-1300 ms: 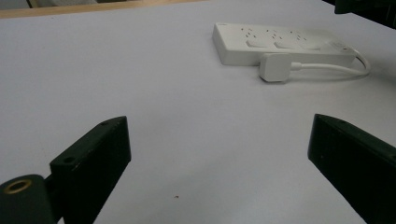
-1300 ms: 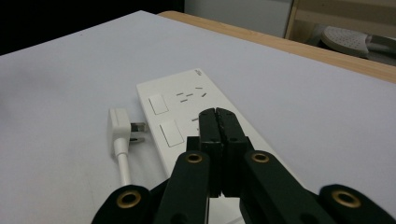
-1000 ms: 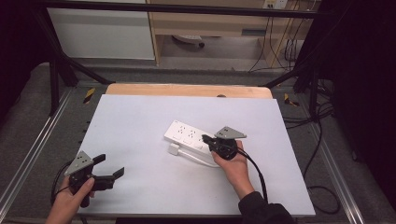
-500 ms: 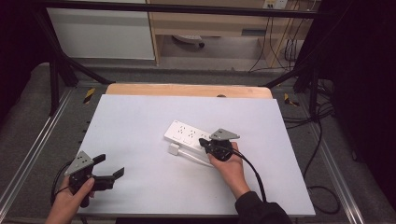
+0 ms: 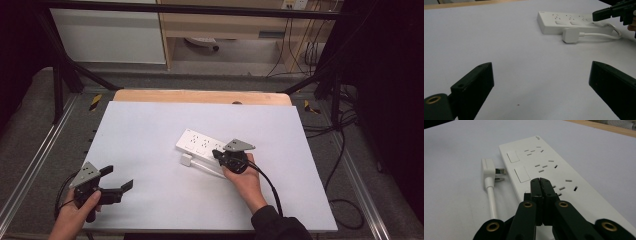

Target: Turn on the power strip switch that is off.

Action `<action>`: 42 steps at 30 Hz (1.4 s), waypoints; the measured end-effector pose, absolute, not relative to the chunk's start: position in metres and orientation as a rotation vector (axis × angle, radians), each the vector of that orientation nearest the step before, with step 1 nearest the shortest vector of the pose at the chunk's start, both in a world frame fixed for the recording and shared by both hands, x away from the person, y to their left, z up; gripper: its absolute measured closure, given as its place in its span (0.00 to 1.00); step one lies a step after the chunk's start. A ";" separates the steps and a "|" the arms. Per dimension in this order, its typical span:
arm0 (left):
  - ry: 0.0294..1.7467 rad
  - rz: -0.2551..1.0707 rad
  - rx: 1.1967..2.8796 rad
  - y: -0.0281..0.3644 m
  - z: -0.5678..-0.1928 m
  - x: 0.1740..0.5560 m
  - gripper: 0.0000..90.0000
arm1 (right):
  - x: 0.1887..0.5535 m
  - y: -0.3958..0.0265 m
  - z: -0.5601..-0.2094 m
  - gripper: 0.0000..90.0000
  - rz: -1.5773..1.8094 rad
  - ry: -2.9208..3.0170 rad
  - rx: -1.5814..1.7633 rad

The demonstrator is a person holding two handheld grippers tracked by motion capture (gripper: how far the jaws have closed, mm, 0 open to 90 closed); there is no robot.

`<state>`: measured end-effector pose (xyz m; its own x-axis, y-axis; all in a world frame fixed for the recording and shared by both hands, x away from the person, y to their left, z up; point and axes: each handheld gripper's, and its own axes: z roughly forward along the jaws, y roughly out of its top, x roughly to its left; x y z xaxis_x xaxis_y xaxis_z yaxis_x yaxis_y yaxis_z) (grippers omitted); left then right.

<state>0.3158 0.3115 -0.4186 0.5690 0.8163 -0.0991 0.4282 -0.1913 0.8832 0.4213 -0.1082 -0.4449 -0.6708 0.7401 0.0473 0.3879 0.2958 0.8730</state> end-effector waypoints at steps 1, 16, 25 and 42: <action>1.020 0.493 1.817 0.311 -0.419 0.316 0.07 | 0.421 -0.108 -0.445 1.00 1.326 2.207 1.017; 1.012 0.495 1.830 0.310 -0.419 0.316 0.07 | 0.421 -0.106 -0.451 1.00 1.315 2.216 1.002; 1.008 0.495 1.832 0.310 -0.419 0.316 0.07 | 0.421 -0.106 -0.452 1.00 1.321 2.212 1.000; 1.012 0.490 1.836 0.309 -0.420 0.316 0.07 | 0.420 -0.105 -0.454 1.00 1.319 2.207 0.980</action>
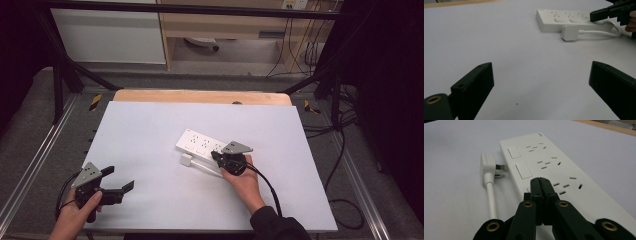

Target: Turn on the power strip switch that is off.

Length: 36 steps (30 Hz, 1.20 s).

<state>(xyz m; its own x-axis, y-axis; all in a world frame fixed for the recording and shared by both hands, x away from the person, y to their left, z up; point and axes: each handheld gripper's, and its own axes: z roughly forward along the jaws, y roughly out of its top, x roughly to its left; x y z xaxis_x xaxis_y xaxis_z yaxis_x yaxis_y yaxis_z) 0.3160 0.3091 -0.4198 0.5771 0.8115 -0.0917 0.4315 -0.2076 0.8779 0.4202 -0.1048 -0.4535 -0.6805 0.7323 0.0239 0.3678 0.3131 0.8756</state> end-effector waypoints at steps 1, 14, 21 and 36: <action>1.013 0.489 1.837 0.309 -0.420 0.316 0.07 | 0.420 -0.105 -0.454 1.00 1.320 2.207 0.980; 1.015 0.485 1.845 0.309 -0.421 0.316 0.07 | 0.419 -0.106 -0.454 1.00 1.323 2.200 0.985; 1.013 0.484 1.851 0.309 -0.421 0.316 0.07 | 0.419 -0.106 -0.454 1.00 1.328 2.199 0.992; 1.011 0.482 1.854 0.308 -0.421 0.316 0.07 | 0.420 -0.107 -0.454 1.00 1.328 2.196 0.997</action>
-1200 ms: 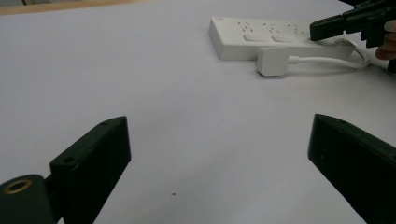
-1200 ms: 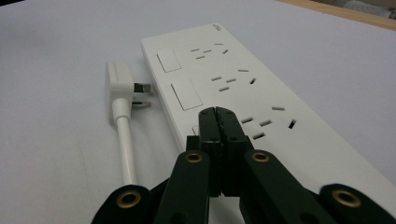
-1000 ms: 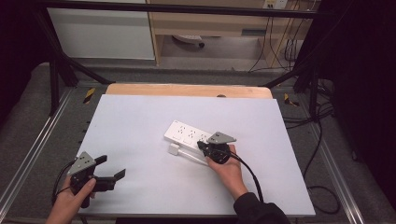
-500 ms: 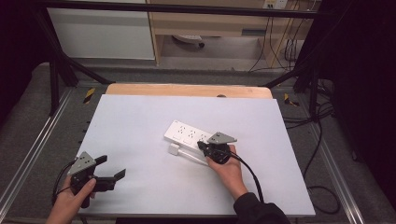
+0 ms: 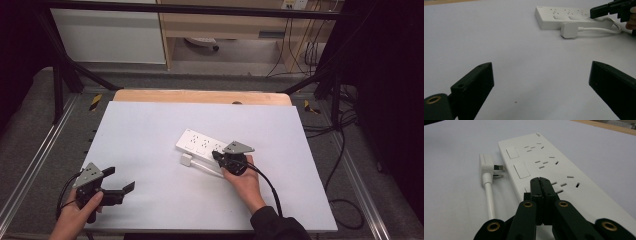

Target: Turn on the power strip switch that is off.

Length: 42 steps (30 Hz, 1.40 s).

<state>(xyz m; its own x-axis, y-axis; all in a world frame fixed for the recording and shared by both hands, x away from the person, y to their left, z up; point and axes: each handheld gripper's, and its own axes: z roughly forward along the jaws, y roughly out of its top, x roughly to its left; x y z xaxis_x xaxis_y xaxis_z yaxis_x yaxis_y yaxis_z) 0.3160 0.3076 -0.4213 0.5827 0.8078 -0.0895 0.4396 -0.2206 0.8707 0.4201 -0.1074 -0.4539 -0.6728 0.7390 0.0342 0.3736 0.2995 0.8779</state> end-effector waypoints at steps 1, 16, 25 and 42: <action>1.011 0.482 1.854 0.308 -0.421 0.316 0.07 | 0.420 -0.107 -0.454 1.00 1.328 2.196 0.999; 1.011 0.483 1.861 0.308 -0.421 0.316 0.07 | 0.420 -0.108 -0.453 1.00 1.332 2.200 1.027; 1.011 0.485 1.859 0.308 -0.421 0.316 0.07 | 0.420 -0.112 -0.454 1.00 1.328 2.205 1.049; 1.008 0.489 1.857 0.307 -0.421 0.316 0.07 | 0.421 -0.111 -0.454 1.00 1.328 2.204 1.035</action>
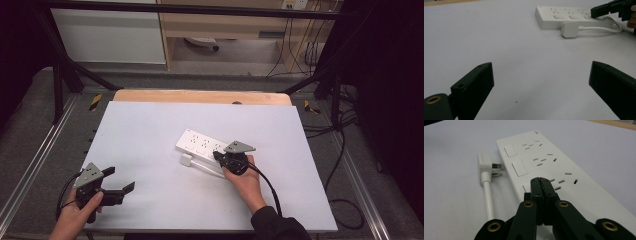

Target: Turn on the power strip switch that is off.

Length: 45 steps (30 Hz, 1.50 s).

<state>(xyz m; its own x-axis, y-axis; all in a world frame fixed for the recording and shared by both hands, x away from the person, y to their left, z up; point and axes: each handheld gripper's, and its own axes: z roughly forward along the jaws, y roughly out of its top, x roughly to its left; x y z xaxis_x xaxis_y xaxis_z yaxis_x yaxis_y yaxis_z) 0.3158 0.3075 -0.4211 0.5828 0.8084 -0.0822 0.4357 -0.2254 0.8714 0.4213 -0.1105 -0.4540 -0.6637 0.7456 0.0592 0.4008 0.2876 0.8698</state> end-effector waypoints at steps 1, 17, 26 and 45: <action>1.008 0.489 1.856 0.307 -0.421 0.316 0.07 | 0.422 -0.111 -0.454 1.00 1.328 2.205 1.031; 1.005 0.492 1.857 0.308 -0.421 0.316 0.07 | 0.421 -0.111 -0.452 1.00 1.330 2.200 1.033; 1.006 0.492 1.857 0.308 -0.421 0.316 0.07 | 0.420 -0.115 -0.446 1.00 1.370 2.167 1.039; 1.008 0.491 1.854 0.308 -0.421 0.316 0.07 | 0.418 -0.119 -0.434 0.91 1.434 2.118 1.044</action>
<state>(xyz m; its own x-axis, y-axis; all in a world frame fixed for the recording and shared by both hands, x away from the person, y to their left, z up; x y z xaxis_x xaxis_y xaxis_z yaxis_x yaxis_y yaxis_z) 0.3157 0.3084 -0.4207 0.5821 0.8090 -0.0822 0.4338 -0.2235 0.8728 0.4178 -0.1195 -0.4343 -0.6532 0.7513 0.0947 0.3670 0.2047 0.9074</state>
